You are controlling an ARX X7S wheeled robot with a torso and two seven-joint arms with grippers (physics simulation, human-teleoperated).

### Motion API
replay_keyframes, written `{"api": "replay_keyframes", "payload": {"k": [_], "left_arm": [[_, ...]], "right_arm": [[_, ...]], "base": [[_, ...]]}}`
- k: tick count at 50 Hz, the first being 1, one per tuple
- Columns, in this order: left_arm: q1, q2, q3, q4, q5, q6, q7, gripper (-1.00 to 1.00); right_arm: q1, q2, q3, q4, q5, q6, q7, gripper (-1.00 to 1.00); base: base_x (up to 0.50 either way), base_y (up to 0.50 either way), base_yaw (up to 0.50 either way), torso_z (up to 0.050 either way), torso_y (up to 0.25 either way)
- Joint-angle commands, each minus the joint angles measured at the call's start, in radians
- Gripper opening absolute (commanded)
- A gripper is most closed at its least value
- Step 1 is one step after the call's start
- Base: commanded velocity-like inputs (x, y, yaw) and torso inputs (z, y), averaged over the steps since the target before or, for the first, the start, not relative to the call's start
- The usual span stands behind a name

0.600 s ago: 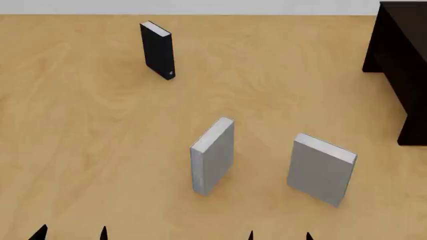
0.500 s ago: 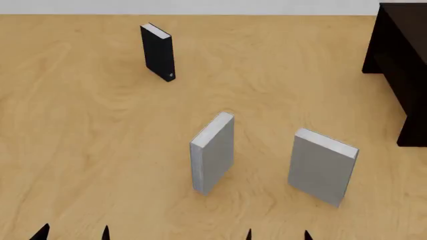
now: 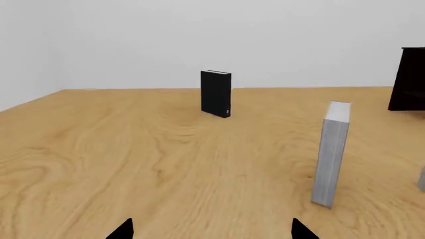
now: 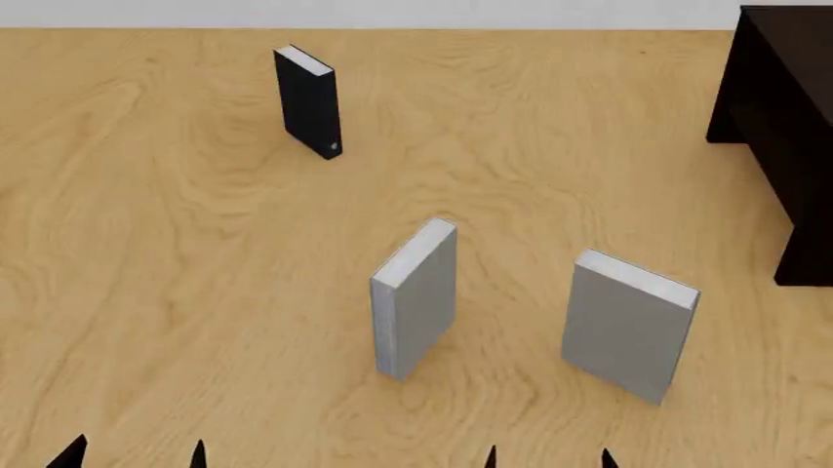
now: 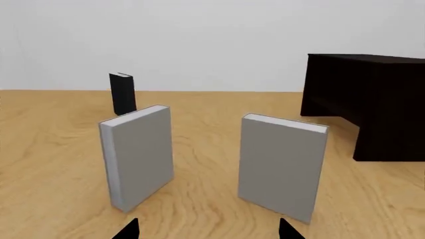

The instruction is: Pick up the book on the right and place it on the cabinet shelf.

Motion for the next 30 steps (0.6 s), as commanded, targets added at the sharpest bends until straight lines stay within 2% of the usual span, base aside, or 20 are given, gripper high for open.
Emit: {"api": "replay_keyframes", "payload": {"k": [1,8,14,17,26,30], "left_arm": [[0.019,-0.026,0.026,0.108,-0.013,-0.076,-0.016,1.0],[0.036,-0.054,0.045,0.207,-0.011,-0.139,-0.018,1.0],[0.111,-0.1,0.046,0.403,-0.031,-0.218,-0.005,1.0],[0.152,-0.117,0.01,0.528,-0.079,-0.303,-0.009,1.0],[0.235,-0.138,-0.04,0.665,-0.108,-0.386,-0.043,1.0],[0.298,-0.152,-0.04,0.702,-0.087,-0.371,-0.054,1.0]], "right_arm": [[-0.01,0.021,-0.021,-0.086,0.011,0.048,0.023,1.0],[-0.013,0.04,-0.034,-0.19,0.011,0.118,0.038,1.0],[-0.012,0.053,-0.044,-0.264,0.011,0.172,0.048,1.0],[-0.008,0.06,-0.044,-0.313,0.018,0.208,0.05,1.0],[0.015,0.082,-0.043,-0.447,0.04,0.336,0.058,1.0],[0.037,0.089,-0.043,-0.495,0.05,0.4,0.061,1.0]], "base": [[0.0,0.0,0.0,0.0,0.0],[0.0,0.0,0.0,0.0,0.0],[0.0,0.0,0.0,0.0,0.0],[0.0,0.0,0.0,0.0,0.0],[0.0,0.0,0.0,0.0,0.0],[0.0,0.0,0.0,0.0,0.0]]}}
